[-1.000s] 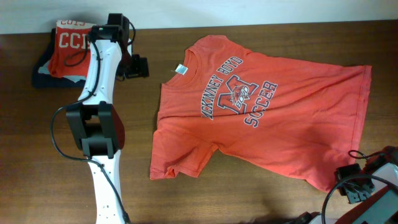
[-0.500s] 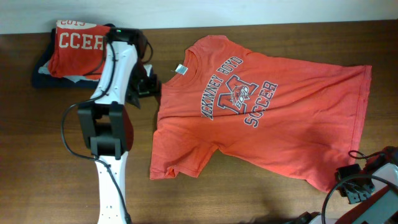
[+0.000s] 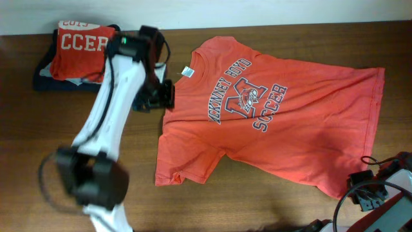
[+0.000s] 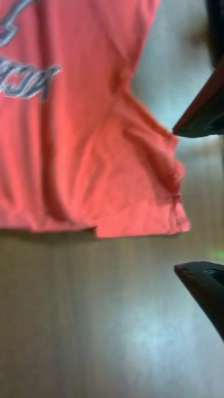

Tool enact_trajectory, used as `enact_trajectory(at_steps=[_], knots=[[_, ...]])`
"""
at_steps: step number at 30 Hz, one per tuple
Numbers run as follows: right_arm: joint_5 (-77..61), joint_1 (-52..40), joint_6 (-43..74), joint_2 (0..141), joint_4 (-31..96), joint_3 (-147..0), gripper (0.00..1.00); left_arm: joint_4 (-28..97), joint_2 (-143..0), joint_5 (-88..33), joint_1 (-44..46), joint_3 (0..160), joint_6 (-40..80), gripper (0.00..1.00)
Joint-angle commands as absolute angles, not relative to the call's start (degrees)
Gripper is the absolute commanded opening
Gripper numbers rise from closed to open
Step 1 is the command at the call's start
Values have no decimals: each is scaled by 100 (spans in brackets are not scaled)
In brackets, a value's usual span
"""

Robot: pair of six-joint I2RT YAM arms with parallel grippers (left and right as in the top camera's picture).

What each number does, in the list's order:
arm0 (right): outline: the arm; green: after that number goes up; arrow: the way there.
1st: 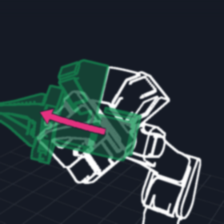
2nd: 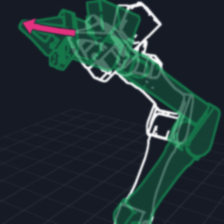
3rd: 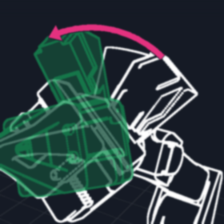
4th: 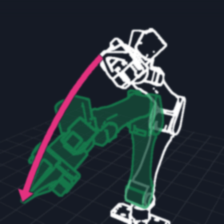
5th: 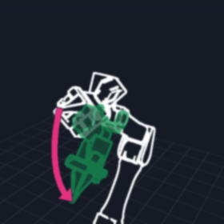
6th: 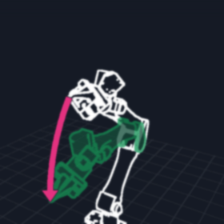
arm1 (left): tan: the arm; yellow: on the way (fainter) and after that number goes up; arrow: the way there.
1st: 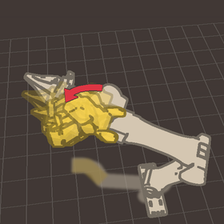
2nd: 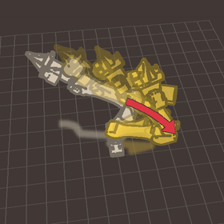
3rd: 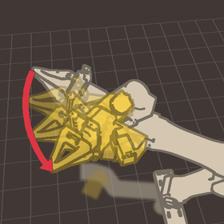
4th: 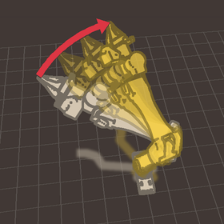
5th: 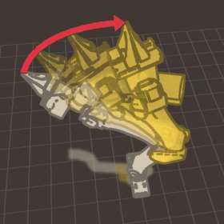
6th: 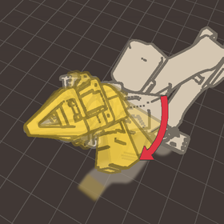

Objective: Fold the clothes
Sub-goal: 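Reach the left gripper to the shirt's left sleeve and grasp it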

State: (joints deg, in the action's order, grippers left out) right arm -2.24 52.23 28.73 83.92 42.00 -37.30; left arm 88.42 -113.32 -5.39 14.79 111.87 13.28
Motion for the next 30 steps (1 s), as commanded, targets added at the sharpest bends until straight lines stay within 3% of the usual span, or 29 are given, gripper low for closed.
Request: enact_trajectory(at_steps=[1,6,14,18,23,30], knots=[[-314,5251,2945,8659,4064,-3555,19,8158,-10589,-401,1525,9555,1791,64],[-327,5251,2945,8659,4060,-3555,20,6842,-10156,-405,1511,7599,2062,68],[-327,5251,2945,8659,4034,-3555,20,6558,-10160,-408,1514,6768,2259,70],[-329,5251,2945,8659,4025,-3555,20,6333,-10162,-436,1514,6346,2569,82],[-349,5251,2945,8659,4023,-3555,20,5708,-10160,-825,1514,5754,2620,82],[-346,5251,2945,8659,4025,-3555,20,5841,-10160,-1072,1527,5682,2613,77]])
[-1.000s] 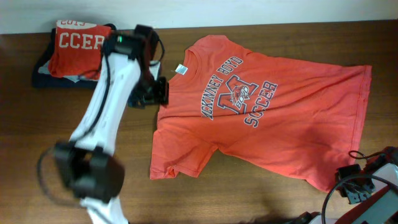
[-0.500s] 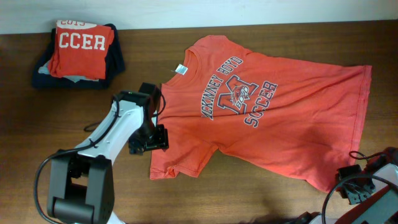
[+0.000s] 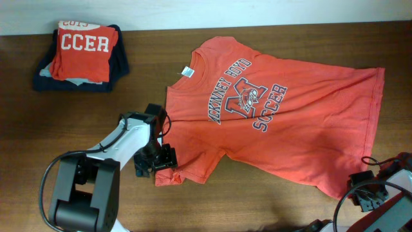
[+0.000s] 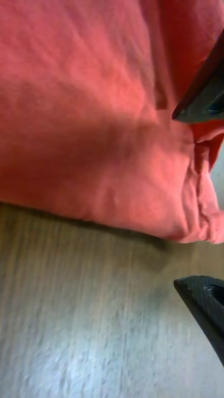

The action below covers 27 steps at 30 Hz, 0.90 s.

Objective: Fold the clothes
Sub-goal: 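Reach the left gripper to the shirt's left sleeve and grasp it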

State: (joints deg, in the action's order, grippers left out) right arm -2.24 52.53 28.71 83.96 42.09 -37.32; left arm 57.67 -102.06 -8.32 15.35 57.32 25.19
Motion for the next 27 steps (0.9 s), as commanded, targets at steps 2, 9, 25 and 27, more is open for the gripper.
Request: enact_trajectory(at_steps=[2,9,25,27], knots=[[-346,5251,2943,8659,4023,-3555,21,5931,-10160,-1267,1535,5610,2611,77],[-346,5251,2943,8659,4021,-3555,20,5918,-10160,-1225,1533,5247,2611,65],[-443,5251,2897,8656,4025,-3566,4,5730,-10158,-725,1518,5387,2609,1],[-451,5251,2856,8652,4115,-3632,4,5769,-10154,-722,1518,5540,2604,1]])
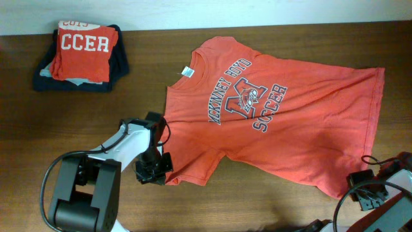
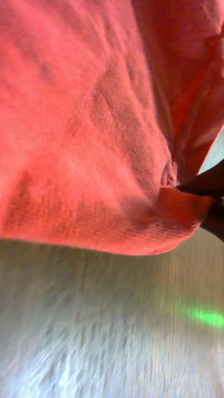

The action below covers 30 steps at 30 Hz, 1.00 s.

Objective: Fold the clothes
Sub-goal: 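Reach the left gripper to the shirt's left sleeve and grasp it, then lift the left sleeve and fold it rightward over the shirt body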

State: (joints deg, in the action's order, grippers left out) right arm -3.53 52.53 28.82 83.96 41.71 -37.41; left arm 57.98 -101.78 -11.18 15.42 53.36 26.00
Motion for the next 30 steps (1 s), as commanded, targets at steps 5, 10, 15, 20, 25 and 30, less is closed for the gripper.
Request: enact_trajectory(at_steps=[5,10,15,20,25,30], knots=[[-449,5247,2639,8650,4670,-4014,4,5885,-10149,-725,1518,5990,2436,1],[-451,5000,2644,8650,4777,-4163,4,5948,-10149,-725,1525,6622,2436,1],[-279,4521,2644,8650,5367,-4753,4,6250,-10149,-703,1522,7384,2375,1],[69,4121,2755,8652,6020,-5535,4,6335,-10149,-705,1525,7970,2349,1],[69,4014,2749,8652,6163,-5913,4,6226,-10149,-705,1525,8401,2351,1],[69,4014,2746,8652,6340,-6239,4,5833,-10149,-707,1525,8986,2351,1]])
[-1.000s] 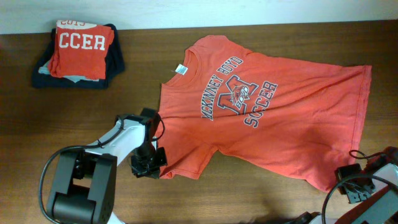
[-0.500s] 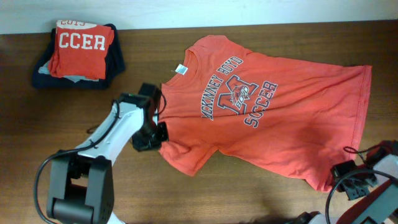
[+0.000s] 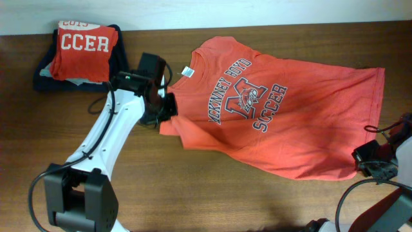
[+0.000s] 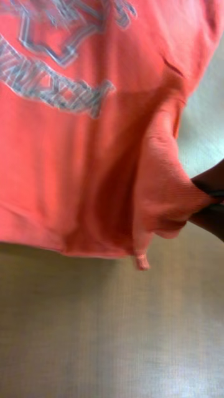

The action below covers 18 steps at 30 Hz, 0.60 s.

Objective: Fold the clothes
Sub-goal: 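Lift the left sleeve and fold it rightward over the shirt body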

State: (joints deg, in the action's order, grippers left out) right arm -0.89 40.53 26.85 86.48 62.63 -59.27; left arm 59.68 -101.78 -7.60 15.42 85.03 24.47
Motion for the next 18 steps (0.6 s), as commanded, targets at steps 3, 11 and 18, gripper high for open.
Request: enact_trajectory(at_steps=[3,11,18], knots=[[71,4014,2694,8652,6416,-6434,4,5808,-10149,-707,1525,9321,2351,1],[69,4014,2641,8652,6412,-6608,4,5400,-10149,-703,1538,9771,2346,1],[69,4014,2569,8654,6154,-6608,4,4683,-10156,-690,1778,9771,2215,1]])
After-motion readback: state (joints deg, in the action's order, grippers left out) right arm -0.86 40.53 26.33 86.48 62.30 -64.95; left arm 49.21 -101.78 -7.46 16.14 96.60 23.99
